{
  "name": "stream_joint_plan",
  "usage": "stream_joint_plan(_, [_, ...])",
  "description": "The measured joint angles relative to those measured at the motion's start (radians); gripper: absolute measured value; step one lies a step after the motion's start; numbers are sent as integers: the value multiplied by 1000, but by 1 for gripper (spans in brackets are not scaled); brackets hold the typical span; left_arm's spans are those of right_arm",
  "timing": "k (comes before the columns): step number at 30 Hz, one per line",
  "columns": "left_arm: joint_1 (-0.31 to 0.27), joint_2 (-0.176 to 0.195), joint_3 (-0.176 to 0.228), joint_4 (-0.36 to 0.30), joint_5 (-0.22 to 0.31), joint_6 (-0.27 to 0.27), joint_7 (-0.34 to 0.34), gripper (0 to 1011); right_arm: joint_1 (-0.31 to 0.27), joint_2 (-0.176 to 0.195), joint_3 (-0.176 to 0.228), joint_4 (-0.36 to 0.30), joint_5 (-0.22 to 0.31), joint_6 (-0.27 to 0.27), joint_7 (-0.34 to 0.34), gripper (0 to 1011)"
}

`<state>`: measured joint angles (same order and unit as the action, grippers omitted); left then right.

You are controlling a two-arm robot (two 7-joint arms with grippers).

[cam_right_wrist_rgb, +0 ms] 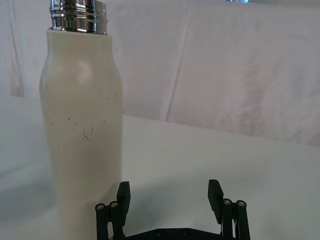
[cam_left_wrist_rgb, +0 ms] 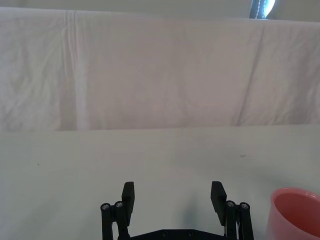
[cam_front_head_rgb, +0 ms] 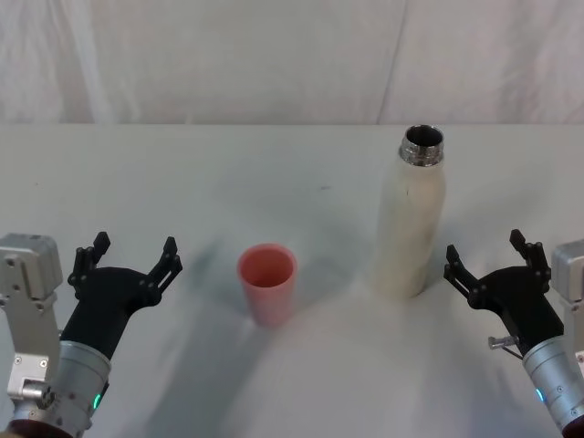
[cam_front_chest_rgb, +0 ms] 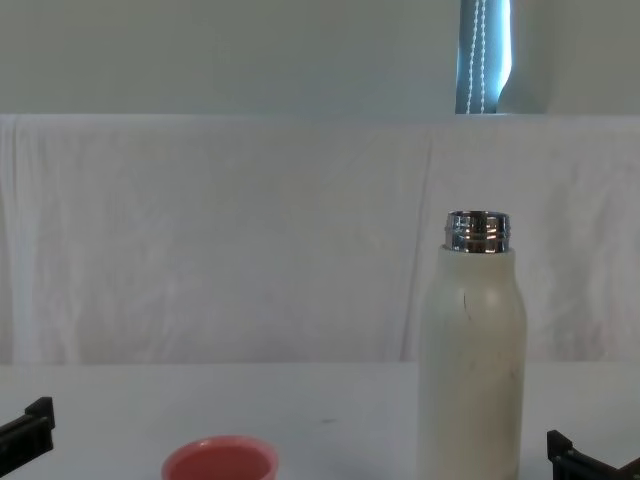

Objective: Grasp the thermos with one hand and pour water into the cup lid.

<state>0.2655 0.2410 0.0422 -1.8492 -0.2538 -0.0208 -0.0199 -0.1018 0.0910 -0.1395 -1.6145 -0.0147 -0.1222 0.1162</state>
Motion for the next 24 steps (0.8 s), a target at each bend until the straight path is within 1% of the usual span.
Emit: stream_joint_plan(24, [0, 0, 0, 0, 0, 0, 0, 1001, -1, -1, 2, -1, 1, -2, -1, 1000])
